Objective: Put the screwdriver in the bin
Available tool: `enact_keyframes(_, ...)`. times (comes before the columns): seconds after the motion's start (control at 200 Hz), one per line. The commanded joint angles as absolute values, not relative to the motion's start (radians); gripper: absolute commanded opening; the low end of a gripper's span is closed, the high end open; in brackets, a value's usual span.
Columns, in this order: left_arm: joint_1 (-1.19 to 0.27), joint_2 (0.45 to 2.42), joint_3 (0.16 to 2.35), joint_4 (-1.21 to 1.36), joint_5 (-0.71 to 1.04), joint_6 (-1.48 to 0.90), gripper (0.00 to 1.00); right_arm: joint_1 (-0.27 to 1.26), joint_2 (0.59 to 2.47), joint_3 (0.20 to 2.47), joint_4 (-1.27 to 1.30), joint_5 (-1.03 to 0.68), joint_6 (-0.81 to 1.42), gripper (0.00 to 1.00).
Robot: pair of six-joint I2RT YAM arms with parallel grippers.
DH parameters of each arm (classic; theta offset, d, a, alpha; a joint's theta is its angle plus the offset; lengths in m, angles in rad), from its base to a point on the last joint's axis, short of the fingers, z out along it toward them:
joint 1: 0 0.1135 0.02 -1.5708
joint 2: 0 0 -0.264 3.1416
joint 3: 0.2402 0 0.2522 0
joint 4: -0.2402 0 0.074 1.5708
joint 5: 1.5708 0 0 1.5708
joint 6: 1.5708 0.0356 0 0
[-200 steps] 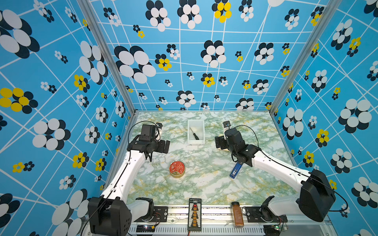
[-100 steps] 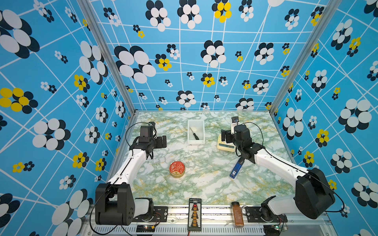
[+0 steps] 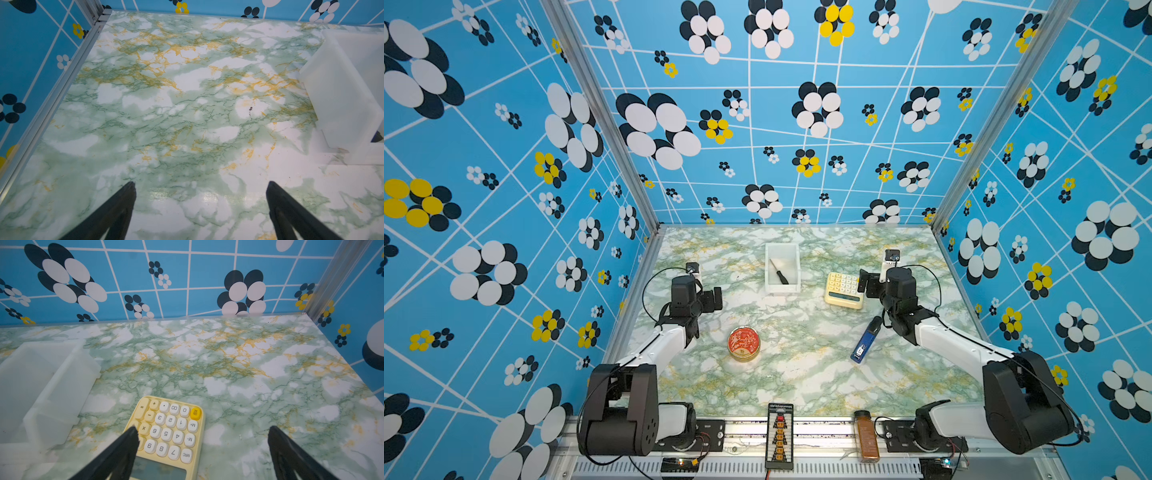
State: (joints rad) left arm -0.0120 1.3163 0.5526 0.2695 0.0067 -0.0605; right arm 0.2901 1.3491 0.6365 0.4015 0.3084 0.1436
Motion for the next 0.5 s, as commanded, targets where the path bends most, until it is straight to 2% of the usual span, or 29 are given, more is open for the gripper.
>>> enact_keyframes(0.0, 0.000, 1.301, 0.498, 0.487, 0.000, -0.052, 0.99, 0.273, 1.309, 0.573, 0.544, 0.340, 0.109, 0.99)
enact_keyframes(0.315, 0.000, 1.335, 0.377, 0.729, -0.010, -0.009, 0.99, 0.224, 1.273, 0.418, 0.764, 0.431, 0.033, 0.99)
enact_keyframes(0.495, 0.000, 1.345, 0.332, 0.820, -0.009, 0.000, 0.99, 0.186, 1.259, 0.371, 0.783, 0.443, 0.034, 0.99)
